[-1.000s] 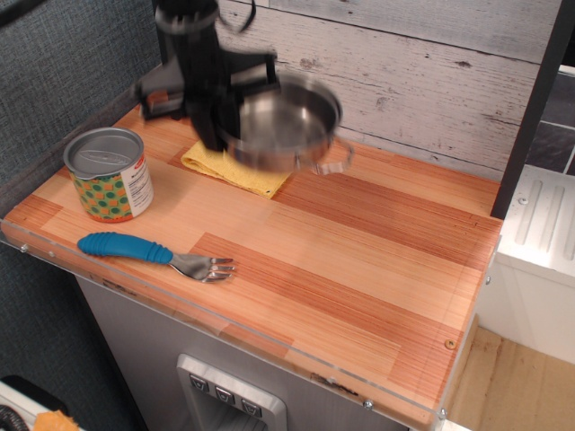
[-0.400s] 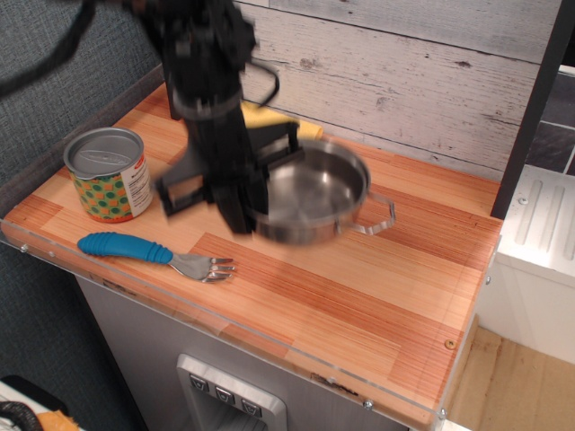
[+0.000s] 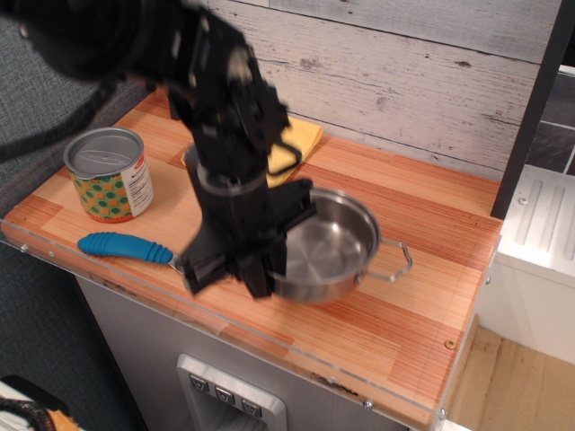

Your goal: Place the pot to the right of the blue fork.

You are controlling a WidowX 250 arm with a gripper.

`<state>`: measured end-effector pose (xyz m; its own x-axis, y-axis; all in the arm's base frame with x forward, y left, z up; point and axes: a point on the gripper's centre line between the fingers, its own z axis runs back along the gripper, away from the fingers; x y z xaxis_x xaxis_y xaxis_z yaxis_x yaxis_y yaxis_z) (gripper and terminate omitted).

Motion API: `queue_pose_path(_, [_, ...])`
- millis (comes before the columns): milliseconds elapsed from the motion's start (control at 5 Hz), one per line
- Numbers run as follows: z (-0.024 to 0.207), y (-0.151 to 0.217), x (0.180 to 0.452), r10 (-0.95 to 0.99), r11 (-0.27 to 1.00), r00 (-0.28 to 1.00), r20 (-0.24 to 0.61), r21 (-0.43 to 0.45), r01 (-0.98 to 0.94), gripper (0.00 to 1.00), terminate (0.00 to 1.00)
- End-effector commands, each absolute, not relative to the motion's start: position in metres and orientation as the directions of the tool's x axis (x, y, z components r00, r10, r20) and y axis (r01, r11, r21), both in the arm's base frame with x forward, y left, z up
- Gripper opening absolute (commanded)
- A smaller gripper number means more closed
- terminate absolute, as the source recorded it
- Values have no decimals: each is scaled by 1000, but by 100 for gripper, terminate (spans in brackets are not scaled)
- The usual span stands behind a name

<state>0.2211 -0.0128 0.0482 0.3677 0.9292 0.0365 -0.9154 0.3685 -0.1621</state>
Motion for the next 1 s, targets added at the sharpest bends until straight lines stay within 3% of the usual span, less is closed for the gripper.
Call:
queue_pose_path(0, [40, -34, 221, 920, 384, 392, -26, -152, -911, 0, 0])
queue_pose_path(200, [28, -39, 220, 909, 413, 415, -25, -67, -908, 0, 0])
queue_pose_path(600, [18, -43, 224, 886, 464, 464, 25, -68, -883, 0, 0])
queue_pose_path(800, [21, -42, 221, 882, 471, 471, 19, -77, -879, 100, 0])
